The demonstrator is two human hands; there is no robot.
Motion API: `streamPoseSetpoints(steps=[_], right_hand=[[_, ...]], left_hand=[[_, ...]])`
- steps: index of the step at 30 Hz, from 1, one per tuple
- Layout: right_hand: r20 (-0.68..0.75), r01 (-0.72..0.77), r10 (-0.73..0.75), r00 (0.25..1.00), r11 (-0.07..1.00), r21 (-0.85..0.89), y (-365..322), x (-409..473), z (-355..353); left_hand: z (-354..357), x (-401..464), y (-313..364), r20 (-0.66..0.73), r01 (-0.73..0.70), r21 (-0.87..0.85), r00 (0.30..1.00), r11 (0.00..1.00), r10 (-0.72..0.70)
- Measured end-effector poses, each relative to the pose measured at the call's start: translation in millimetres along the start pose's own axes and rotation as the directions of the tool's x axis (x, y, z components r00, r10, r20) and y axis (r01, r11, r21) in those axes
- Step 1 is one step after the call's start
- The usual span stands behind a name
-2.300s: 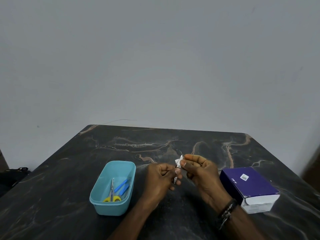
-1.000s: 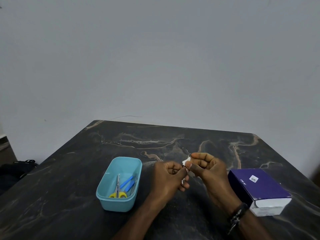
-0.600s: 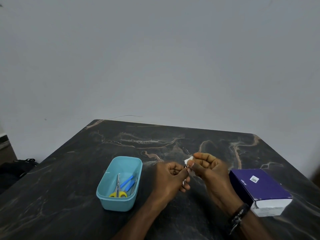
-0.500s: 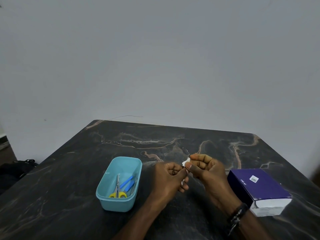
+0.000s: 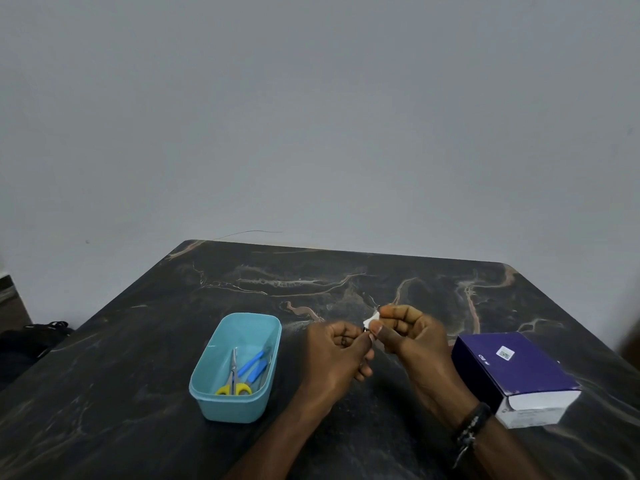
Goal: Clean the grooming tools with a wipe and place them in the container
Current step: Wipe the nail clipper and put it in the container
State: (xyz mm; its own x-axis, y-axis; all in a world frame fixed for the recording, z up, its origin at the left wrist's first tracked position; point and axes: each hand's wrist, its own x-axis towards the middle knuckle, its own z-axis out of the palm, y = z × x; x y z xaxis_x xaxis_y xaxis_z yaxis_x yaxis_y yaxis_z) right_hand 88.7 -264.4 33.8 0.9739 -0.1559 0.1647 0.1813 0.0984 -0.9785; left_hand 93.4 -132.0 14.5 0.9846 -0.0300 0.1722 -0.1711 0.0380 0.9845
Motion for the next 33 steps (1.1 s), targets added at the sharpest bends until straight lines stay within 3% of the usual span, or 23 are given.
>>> streamPoseSetpoints(steps=[4,13,17,22,29,33], right_hand=[[-0.003,0.003,-0.003,1.000,1.000,-0.015,-2,0,0],[-0.119,0.020,-0.004,0.993,0.991,0.132,-7,4,-7],[-0.044,-0.071,0.078,0.996,0.988,0.136,-8,5,-10],[0.107,-0.149,0.143,0.984,0.988,0.049,-1,-6,6],[0.103,-0.108,0.111,0.989,0.994,-0.031,0,-10,11],[0.000,-0.070,0.070,0.998,0.998,-0.005,-3,-6,6]], left_hand=[[0,-2,0,0.023,-0.010,0.021,1.000,1.000,0.009],[0,-2,2,0.071,0.009,0.037,0.997,0.999,-0.011],[-7,5,7,-0.009,0.065,-0.158,0.998,0.985,-0.067],[-11,8,11,0.010,0.110,-0.413,0.993,0.904,-0.116],[-7,7,12,-0.071,0.091,-0.358,0.990,0.929,-0.124],[-7,7,12,-0.108,0.076,-0.336,0.987,0.939,-0.119]])
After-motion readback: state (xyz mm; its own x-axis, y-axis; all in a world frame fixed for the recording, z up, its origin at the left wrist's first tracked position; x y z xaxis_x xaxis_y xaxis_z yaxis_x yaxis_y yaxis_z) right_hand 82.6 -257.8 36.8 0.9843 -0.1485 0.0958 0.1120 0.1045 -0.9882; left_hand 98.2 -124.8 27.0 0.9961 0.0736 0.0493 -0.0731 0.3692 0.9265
